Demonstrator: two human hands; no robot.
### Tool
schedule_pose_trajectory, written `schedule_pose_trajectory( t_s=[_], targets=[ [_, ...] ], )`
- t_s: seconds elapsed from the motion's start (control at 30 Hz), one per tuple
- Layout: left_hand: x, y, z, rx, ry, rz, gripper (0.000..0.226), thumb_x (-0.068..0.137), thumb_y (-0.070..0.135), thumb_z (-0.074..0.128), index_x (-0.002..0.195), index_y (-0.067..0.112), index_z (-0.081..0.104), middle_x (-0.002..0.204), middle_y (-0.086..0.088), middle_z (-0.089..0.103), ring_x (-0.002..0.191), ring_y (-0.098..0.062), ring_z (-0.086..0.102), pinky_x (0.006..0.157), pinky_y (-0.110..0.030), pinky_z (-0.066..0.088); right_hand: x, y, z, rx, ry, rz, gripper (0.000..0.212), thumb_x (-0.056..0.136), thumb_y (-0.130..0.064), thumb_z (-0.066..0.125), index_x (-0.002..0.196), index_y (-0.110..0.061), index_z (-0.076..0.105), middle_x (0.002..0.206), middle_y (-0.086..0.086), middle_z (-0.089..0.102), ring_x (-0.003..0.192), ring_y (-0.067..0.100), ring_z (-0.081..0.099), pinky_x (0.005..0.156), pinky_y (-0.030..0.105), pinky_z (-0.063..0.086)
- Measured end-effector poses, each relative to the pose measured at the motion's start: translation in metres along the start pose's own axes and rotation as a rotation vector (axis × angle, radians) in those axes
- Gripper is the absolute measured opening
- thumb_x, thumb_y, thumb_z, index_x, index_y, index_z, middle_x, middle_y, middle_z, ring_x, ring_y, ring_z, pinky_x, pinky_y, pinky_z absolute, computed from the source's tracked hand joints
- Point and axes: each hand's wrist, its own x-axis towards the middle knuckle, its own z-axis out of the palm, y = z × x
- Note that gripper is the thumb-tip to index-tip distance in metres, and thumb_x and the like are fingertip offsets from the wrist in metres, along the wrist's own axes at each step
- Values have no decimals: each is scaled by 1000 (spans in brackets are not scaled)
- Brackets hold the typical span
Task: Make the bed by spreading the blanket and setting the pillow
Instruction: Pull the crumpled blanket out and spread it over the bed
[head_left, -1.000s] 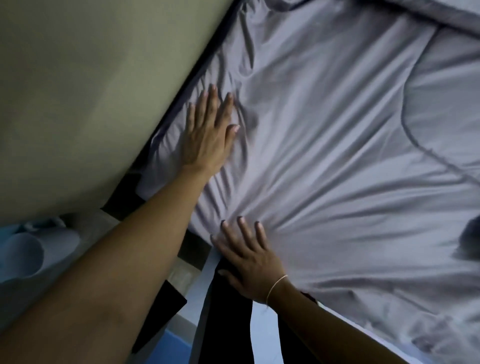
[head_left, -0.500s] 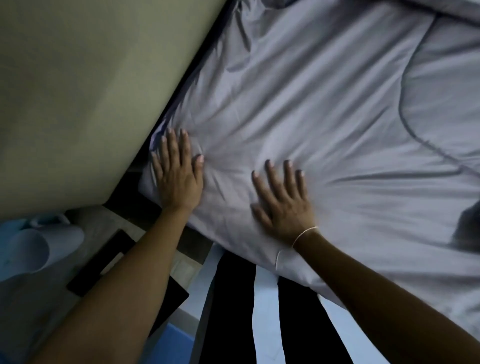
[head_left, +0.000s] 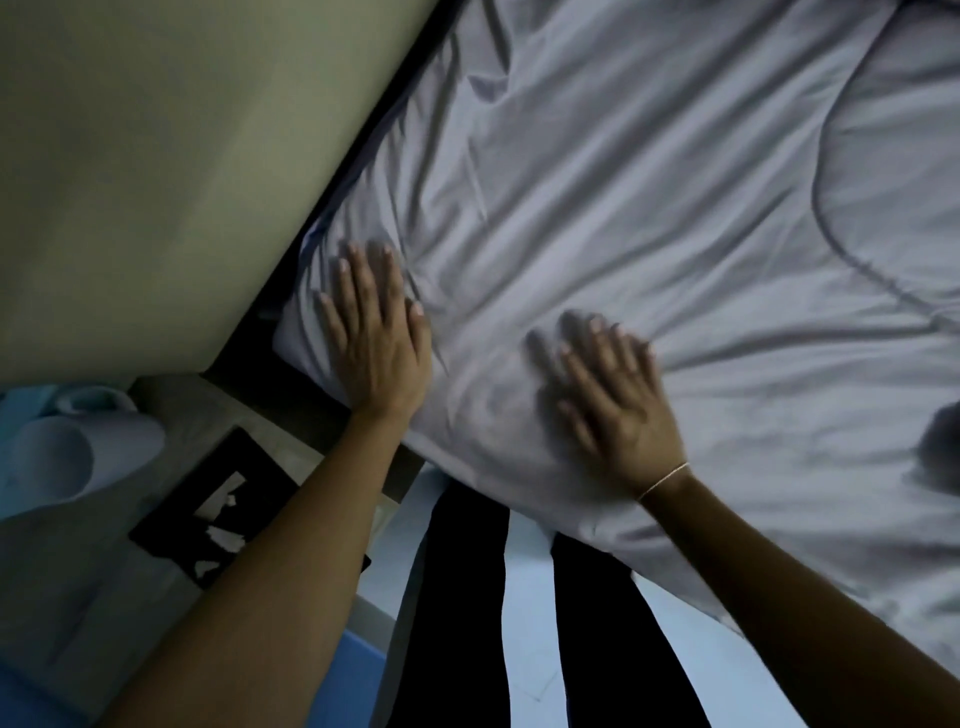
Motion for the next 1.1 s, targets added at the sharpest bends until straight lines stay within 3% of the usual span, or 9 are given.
schedule_pose_trajectory(
  t_s=[0.1,0.17,0.33,0.53,0.67,0.77,0.93,1.1],
  targets=[
    [4,-6,5,-42,-17,-118,59,100,46,19,152,21,11,159,-14,10,146,-32,7,116,-57,7,0,29,-6,-95,8,291,57,98,-43,41,148,-17,31,156,15,22,145,36,18,115,58,15],
    [-1,-18,8,-80,-54,-224,64,98,54,17,152,22,9,159,-13,7,146,-35,5,115,-59,10,-3,25,-3,-153,-43,361,60,97,-47,39,150,-22,27,158,12,18,146,36,12,115,60,9],
    [-18,-34,7,-143,-116,-222,68,96,59,18,151,24,1,160,-11,-1,146,-36,-1,115,-57,8,-29,-19,14,-167,-145,208,64,93,-52,41,149,-24,29,158,11,19,146,39,12,113,63,13],
    [-31,-16,11,-130,-94,-350,68,97,56,18,152,20,2,159,-16,-2,145,-38,-1,115,-60,7,-61,-52,21,-115,-262,4,66,91,-51,45,150,-29,24,159,13,16,146,40,7,115,61,12],
    [-51,12,10,-54,-64,-156,64,99,48,23,152,14,12,157,-23,10,145,-39,9,114,-57,9,-74,-50,16,-45,-265,-141,59,90,-33,46,147,-28,33,157,9,24,145,38,16,114,57,21],
    [-66,34,4,-37,-99,0,65,98,45,33,151,12,16,156,-22,14,144,-38,12,114,-57,10,-80,-41,-2,24,-247,-135,58,85,-25,49,143,-25,42,153,9,34,143,33,27,112,54,28],
    [-81,74,-39,-95,-160,129,61,96,38,45,149,13,25,156,-20,18,143,-34,20,112,-61,9,-96,-16,-59,-4,-299,126,58,82,-32,47,140,-28,46,148,11,43,137,36,37,107,56,34],
    [-85,129,-121,-148,-114,350,57,95,29,51,146,10,32,155,-20,22,138,-34,32,110,-61,18,-107,-2,-153,-38,-277,377,62,86,-35,46,146,-29,34,151,12,36,140,36,32,110,58,30]
  ],
)
